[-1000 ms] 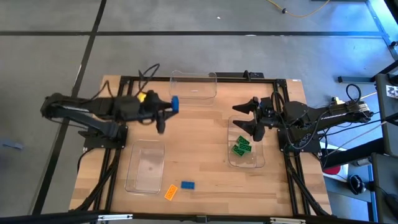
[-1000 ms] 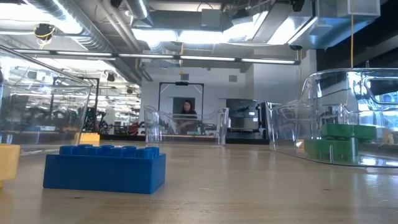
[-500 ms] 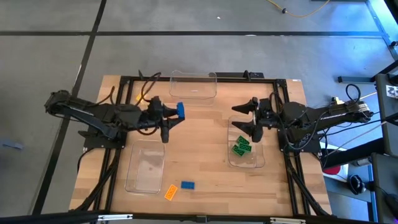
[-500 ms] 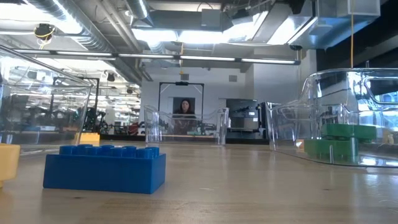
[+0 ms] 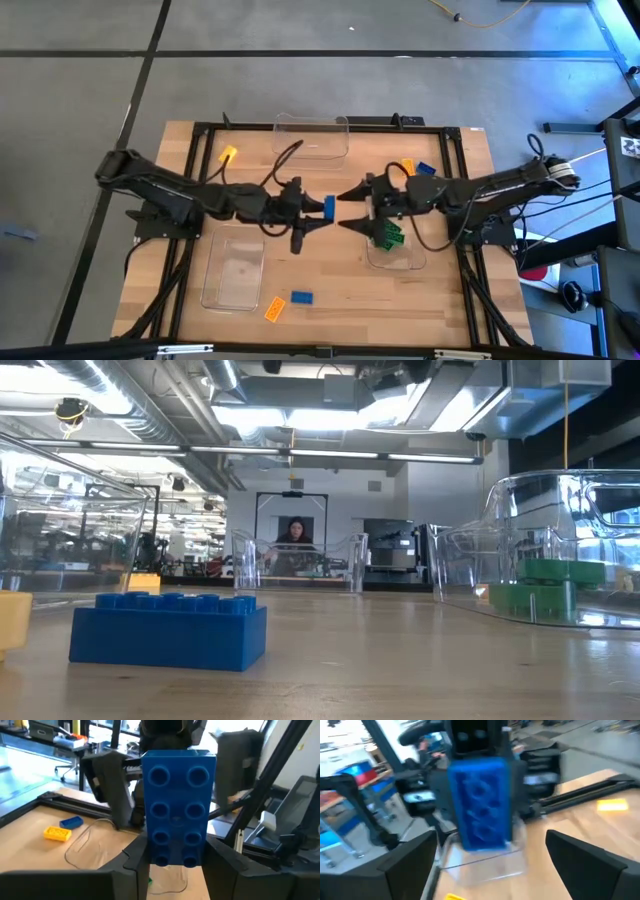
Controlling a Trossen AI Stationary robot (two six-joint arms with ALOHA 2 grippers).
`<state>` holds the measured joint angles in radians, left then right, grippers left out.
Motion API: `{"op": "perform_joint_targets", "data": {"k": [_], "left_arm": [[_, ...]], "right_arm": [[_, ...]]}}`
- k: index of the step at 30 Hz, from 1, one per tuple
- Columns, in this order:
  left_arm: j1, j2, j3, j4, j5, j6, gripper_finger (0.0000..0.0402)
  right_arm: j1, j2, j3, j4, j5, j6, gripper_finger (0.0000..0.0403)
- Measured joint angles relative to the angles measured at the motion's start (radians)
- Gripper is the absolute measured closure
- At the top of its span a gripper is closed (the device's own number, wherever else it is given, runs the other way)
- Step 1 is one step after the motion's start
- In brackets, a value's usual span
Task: Sort & place blocks by color
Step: Put the top left blue block into the top center transparent bin
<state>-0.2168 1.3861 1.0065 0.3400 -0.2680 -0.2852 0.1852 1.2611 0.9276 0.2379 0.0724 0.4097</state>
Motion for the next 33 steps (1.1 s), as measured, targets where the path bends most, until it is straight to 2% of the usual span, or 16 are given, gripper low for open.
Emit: {"op": "perform_joint_targets", "data": {"k": [5,10,16,21,30,33], "left_arm": [[0.003,0.001,-0.001,0.000,0.020,0.005,0.0275],[0.007,0.001,-0.001,0.010,0.056,0.031,0.0275],[0.026,0.010,-0.001,0.014,0.058,0.029,0.0275],[0.029,0.010,-0.001,0.012,0.058,0.029,0.0275],[0.028,0.010,-0.001,0.013,0.062,0.019,0.0275],[0.028,0.010,-0.001,0.013,0.062,0.018,0.0275]], "right_arm": [[0.000,0.043,0.056,0.002,-0.028,0.001,0.0027],[0.000,0.081,0.066,0.059,0.029,-0.004,0.0027],[0.000,0.122,0.067,0.148,0.031,0.000,0.0046],[0.000,0.120,0.067,0.156,0.032,-0.003,0.0098],[0.000,0.117,0.067,0.148,0.037,-0.038,0.0250],[0.000,0.117,0.067,0.147,0.037,-0.055,0.0259]]}}
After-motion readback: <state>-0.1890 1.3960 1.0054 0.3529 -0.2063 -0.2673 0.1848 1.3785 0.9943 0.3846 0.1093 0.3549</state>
